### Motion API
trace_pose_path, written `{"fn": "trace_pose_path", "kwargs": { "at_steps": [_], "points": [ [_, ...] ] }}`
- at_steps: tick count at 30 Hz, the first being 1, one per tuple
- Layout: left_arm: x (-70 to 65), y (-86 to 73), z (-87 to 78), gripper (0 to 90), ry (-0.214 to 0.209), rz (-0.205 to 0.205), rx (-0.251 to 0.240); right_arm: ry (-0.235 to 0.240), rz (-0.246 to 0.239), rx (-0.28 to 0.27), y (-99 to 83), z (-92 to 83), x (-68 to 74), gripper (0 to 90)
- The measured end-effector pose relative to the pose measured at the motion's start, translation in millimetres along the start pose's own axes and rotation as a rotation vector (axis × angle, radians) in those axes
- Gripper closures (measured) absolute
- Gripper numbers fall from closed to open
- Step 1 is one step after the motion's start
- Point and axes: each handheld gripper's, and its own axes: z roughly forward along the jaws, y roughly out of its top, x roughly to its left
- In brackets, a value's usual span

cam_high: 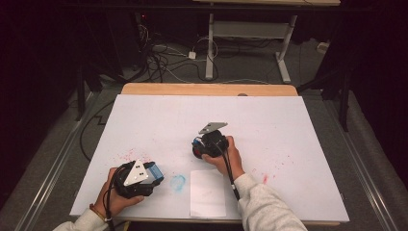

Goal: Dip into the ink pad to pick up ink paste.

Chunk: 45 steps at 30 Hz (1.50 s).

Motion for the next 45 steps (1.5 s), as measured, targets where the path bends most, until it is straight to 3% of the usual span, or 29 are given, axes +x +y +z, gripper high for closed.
{"fn": "trace_pose_path", "kwargs": {
  "at_steps": [12, 24, 45],
  "points": [
    [-0.5, -0.8, -1.1, 39.0, -0.006, 0.001, 0.0, 0.03, -0.038, -0.007, -2.0, 0.5, -3.1, 70.1],
    [-1.3, -1.5, -2.3, 38.9, -0.002, -0.002, 0.0, 0.028, -0.004, -0.057, -10.0, 1.7, -3.6, 70.0],
    [0.9, -1.8, -3.8, 39.0, 0.002, -0.006, -0.009, 0.025, -0.005, -0.044, -10.1, 2.4, -3.2, 69.9]
  ]
}}
